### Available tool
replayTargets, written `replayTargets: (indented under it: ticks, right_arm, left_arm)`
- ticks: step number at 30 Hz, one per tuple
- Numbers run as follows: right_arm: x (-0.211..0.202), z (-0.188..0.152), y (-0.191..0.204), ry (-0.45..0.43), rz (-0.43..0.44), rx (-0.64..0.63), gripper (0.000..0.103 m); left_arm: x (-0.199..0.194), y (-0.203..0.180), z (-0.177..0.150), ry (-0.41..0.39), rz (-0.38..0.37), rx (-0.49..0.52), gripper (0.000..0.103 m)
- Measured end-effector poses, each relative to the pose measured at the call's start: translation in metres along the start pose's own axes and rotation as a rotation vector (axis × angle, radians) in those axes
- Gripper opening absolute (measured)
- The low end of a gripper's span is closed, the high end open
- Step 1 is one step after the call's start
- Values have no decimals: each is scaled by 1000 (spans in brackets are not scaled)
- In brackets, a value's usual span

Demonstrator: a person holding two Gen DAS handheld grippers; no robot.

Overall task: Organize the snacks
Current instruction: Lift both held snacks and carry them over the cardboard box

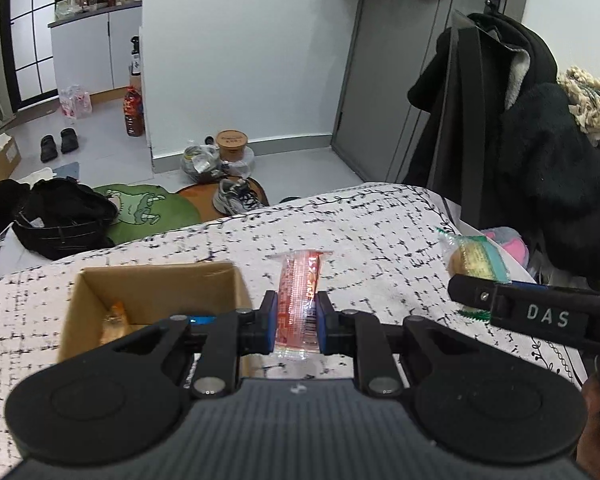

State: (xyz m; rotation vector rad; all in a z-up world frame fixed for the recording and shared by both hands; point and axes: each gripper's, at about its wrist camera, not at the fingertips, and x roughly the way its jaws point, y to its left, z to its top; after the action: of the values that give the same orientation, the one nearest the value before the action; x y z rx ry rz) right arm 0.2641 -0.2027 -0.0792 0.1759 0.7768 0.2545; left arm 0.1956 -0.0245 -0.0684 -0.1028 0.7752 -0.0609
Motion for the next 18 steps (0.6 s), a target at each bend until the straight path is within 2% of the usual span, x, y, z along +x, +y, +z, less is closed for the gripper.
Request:
replayTargets:
  ticks: [18]
  right_arm:
    - [10,-11,61,3,89,-39,46]
  left_arm:
    - [-28,78,-4,-28,123,-118,18]
